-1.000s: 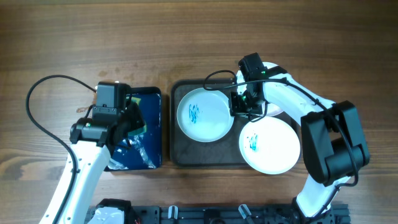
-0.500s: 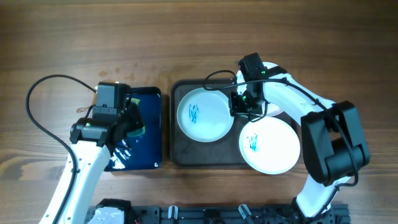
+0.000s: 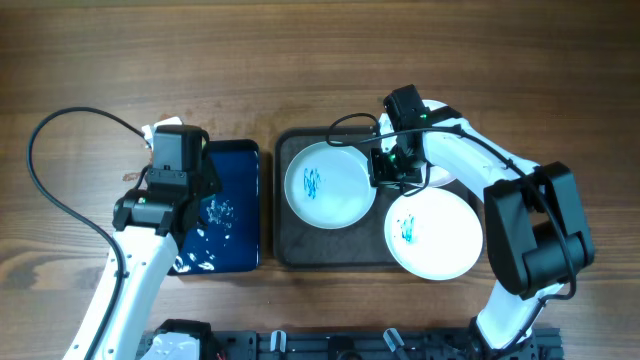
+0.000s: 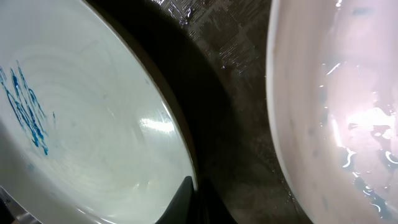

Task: Clean dirty plates on tray and stack at the side
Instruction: 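Grasp the green-yellow sponge in the basin with the left gripper and lift, then move the sponge with the left gripper onto the held white plate, then scrub the plate's blue marks with the sponge in circles, left gripper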

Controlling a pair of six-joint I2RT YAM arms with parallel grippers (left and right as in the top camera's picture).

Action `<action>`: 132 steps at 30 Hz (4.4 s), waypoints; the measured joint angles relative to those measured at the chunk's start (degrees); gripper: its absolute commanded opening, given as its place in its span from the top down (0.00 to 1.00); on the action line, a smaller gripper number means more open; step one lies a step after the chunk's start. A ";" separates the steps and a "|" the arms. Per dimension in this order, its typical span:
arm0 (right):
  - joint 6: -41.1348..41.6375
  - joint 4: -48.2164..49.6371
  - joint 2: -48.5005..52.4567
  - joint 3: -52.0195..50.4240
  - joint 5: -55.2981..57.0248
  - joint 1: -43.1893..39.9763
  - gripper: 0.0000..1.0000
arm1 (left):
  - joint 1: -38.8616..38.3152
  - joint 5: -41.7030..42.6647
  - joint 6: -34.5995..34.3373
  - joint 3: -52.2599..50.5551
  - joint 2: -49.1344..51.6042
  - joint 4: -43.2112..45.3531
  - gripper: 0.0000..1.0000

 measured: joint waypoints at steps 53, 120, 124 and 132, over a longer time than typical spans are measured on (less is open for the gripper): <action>-0.02 0.44 0.00 0.00 0.02 0.00 0.96 | -8.94 8.87 1.14 0.00 2.82 2.86 0.96; -0.02 -2.23 0.15 0.00 -2.25 -0.07 0.95 | -30.77 38.10 -6.99 11.78 38.42 14.84 0.96; 0.00 -2.62 0.15 0.00 -2.25 -0.07 0.95 | -29.53 35.50 -9.35 11.76 38.45 17.53 0.96; 0.00 -3.26 0.15 0.00 -2.29 -0.02 0.96 | -24.76 22.43 -12.07 12.17 38.45 13.77 0.96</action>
